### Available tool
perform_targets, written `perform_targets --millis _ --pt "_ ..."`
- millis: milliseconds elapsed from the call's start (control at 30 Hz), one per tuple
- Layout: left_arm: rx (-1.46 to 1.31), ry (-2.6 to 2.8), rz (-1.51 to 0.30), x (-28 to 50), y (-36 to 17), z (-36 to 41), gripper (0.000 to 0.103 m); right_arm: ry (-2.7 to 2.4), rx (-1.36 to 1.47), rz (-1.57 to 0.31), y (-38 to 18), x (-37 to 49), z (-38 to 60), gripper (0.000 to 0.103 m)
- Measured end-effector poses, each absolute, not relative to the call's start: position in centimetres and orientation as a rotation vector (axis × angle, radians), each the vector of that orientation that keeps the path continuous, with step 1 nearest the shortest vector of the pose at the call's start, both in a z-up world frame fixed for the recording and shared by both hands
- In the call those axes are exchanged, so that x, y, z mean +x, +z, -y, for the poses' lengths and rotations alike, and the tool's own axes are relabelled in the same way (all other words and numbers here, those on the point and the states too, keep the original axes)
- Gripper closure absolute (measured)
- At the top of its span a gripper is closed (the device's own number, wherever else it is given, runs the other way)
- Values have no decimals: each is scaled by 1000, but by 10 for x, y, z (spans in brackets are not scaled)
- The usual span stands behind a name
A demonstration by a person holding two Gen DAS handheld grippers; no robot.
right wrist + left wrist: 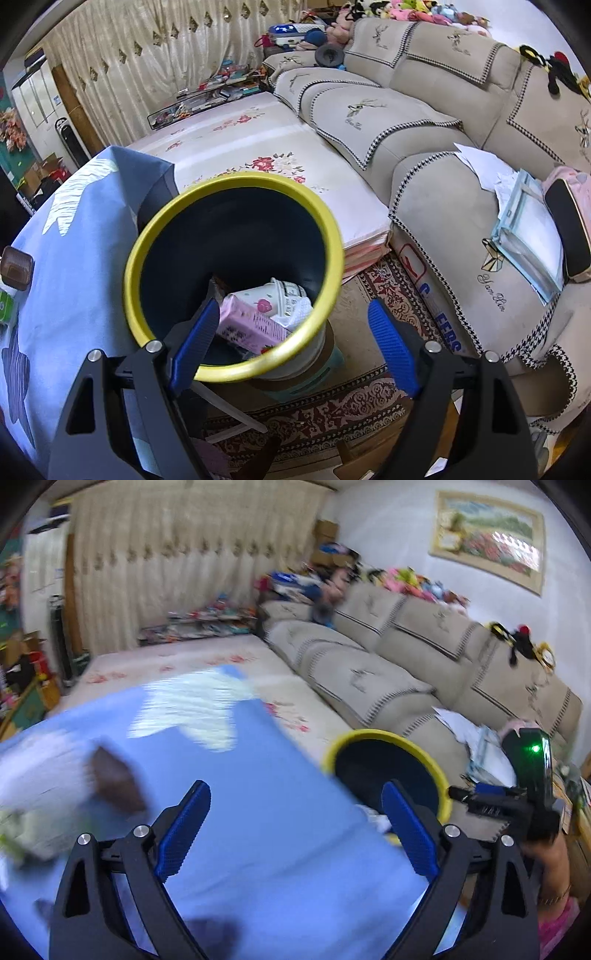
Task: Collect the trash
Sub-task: 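Carry the milk carton into the bin and open the left gripper, then grasp the brown plastic tray with the right gripper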
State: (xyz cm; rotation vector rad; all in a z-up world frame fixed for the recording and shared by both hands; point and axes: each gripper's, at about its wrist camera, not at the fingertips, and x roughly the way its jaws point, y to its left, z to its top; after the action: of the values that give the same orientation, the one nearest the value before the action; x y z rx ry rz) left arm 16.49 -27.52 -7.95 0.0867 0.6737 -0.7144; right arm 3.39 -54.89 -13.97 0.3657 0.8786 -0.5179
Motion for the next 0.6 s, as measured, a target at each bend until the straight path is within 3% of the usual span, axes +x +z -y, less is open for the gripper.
perform_targets --millis 267,600 --pt "49 -455 -620 159 -84 111 10 -436 303 -875 -127 66 503 25" --pt "-44 -239 -521 165 -82 2 10 -76 145 -861 -99 145 365 25"
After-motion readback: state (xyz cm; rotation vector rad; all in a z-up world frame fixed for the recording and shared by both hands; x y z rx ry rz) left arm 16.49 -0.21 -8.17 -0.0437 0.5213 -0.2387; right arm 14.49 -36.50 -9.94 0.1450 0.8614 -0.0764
